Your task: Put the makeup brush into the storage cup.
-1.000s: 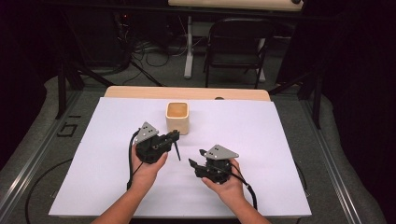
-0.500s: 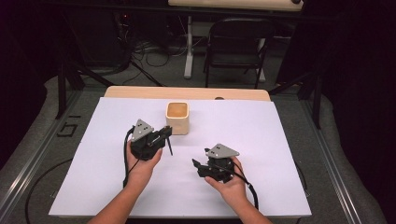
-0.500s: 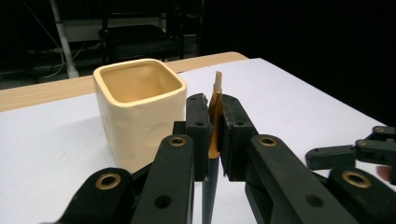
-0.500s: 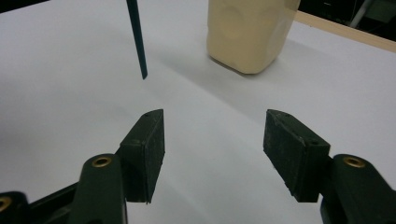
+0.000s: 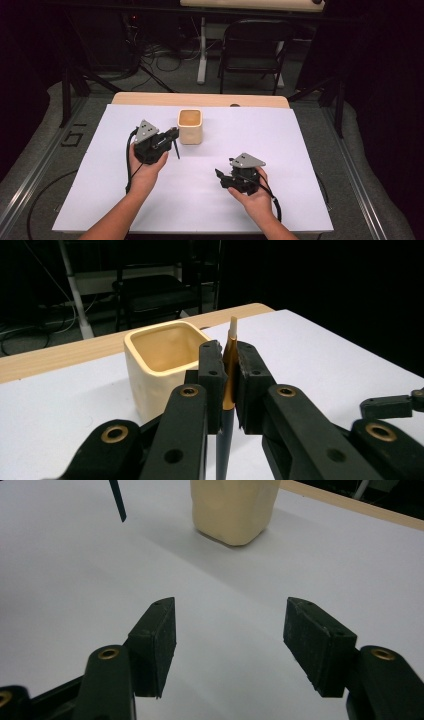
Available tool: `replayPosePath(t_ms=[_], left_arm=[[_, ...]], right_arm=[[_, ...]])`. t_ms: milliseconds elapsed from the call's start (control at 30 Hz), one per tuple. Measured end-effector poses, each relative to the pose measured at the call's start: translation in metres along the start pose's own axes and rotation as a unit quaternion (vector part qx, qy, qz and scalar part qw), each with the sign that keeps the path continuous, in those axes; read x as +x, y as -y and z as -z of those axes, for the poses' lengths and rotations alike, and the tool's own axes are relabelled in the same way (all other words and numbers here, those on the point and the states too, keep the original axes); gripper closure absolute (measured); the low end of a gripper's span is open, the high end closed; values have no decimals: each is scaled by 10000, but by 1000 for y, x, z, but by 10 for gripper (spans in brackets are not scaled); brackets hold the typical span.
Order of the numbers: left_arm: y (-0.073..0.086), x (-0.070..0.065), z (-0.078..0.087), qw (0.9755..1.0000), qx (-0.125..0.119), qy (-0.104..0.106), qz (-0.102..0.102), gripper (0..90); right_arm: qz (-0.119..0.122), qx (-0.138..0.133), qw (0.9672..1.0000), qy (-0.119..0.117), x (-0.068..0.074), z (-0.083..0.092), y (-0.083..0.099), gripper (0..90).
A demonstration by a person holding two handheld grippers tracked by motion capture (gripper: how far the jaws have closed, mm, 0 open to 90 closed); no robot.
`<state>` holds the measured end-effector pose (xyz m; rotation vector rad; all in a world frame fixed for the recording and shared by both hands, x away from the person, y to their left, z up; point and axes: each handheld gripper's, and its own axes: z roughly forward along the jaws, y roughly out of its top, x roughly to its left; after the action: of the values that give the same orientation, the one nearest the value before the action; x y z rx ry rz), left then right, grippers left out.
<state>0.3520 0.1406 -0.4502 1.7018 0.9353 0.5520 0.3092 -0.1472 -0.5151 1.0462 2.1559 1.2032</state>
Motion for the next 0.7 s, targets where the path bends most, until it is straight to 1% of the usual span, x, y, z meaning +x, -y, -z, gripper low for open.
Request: replayPosePath(t_ms=[67,100,300,500,667,700], left_arm=[[-3,2,0,10000,9,-7,-23,838],[-5,3,0,10000,3,0,3,838],[-11,8,-1,10000,18,-35,7,838],[-17,11,-2,10000,34,-39,26,838],[-23,12,-6,10000,62,-25,19,838],[-25,12,-6,10000,77,-44,-10,838]], right_arm=[[-56,2,10000,-16,-2,2,1,379],[-84,5,10000,-8,-3,3,2,378],[-231,-30,9997,14,-7,7,3,371],[-185,49,9998,7,-9,7,3,361],[-201,15,9998,47,-11,10,3,358],[-191,20,9998,42,-12,11,3,358]])
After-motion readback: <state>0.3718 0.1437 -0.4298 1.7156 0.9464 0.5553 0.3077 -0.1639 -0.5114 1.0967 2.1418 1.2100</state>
